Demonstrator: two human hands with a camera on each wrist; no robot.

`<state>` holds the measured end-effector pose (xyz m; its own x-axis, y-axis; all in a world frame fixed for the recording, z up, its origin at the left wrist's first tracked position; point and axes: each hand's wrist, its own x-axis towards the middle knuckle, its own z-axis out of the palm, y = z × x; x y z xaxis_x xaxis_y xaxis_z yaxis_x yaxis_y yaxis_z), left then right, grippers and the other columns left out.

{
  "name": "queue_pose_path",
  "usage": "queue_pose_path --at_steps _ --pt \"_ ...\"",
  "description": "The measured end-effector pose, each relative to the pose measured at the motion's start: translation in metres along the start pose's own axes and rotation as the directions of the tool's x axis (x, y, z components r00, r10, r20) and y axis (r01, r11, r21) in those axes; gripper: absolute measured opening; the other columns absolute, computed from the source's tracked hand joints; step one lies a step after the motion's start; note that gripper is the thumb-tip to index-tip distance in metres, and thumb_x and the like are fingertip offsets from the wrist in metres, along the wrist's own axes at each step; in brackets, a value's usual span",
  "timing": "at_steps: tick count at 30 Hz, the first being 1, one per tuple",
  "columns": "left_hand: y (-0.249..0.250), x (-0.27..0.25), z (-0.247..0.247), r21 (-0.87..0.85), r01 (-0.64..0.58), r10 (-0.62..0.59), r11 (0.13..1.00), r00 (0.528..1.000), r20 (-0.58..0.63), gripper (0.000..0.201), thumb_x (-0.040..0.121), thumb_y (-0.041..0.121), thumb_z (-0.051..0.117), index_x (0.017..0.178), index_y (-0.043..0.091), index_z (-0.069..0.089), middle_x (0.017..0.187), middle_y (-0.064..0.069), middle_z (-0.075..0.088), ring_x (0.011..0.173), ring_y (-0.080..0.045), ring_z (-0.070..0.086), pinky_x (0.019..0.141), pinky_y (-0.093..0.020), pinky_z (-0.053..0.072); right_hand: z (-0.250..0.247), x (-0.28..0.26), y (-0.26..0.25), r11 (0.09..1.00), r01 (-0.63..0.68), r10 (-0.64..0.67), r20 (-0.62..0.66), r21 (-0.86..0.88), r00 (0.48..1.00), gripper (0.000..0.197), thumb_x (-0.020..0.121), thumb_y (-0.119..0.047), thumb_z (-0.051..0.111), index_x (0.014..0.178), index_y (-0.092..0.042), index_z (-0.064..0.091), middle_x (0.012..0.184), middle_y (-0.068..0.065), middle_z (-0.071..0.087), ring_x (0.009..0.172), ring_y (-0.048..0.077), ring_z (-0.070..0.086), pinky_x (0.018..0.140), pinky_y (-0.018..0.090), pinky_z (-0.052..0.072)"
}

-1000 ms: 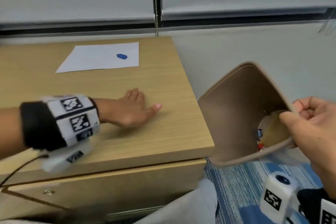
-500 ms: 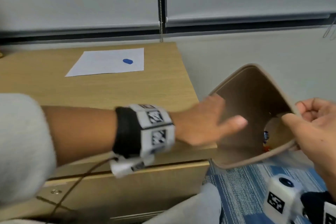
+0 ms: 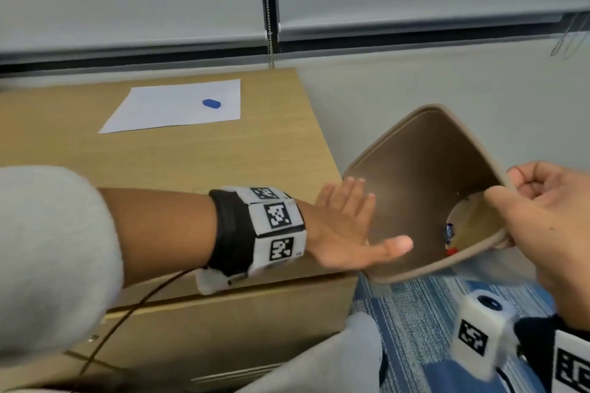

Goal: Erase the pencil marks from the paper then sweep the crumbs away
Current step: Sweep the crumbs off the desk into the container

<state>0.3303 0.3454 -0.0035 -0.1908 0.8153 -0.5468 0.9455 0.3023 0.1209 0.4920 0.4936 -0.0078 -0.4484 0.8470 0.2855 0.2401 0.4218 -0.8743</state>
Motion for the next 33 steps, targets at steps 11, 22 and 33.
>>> queue_pose_path --at_steps 11,22,33 --pt "-0.021 -0.075 0.051 -0.431 0.427 -0.52 0.795 0.846 -0.12 0.102 0.072 0.077 -0.009 0.145 0.009 -0.03 0.152 -0.011 -0.037 0.141 -0.021 -0.033 0.119 -0.043 -0.01 -0.005 0.005 0.013 0.997 -0.064 0.065 -0.029 0.035 0.997 0.019 0.069 -0.019 0.061 0.058 -0.034 0.058 0.055 -0.001 0.047 0.039 0.0 0.049 0.038 0.009 0.039" --pt "0.075 -0.005 0.016 -0.685 -0.189 -0.05 0.704 0.948 -0.313 0.087 0.088 0.072 0.008 0.153 0.019 -0.016 0.157 0.001 -0.03 0.144 -0.012 -0.025 0.115 -0.034 -0.013 -0.012 0.01 0.032 0.982 -0.168 0.164 0.06 0.083 0.985 0.024 0.072 -0.016 0.066 0.058 -0.035 0.06 0.063 0.004 0.054 0.053 0.017 0.051 0.042 0.017 0.046" --pt "-0.062 -0.06 0.036 -0.189 0.281 -0.322 0.941 0.914 -0.247 0.116 0.035 0.101 -0.011 0.142 0.059 -0.003 0.162 0.004 0.004 0.148 -0.024 0.012 0.118 -0.034 0.017 0.06 0.024 0.218 0.689 -0.718 0.7 0.166 0.101 0.695 0.02 0.093 0.002 0.054 0.079 -0.01 0.044 0.079 0.012 0.05 0.061 0.024 0.056 0.047 0.039 0.059"
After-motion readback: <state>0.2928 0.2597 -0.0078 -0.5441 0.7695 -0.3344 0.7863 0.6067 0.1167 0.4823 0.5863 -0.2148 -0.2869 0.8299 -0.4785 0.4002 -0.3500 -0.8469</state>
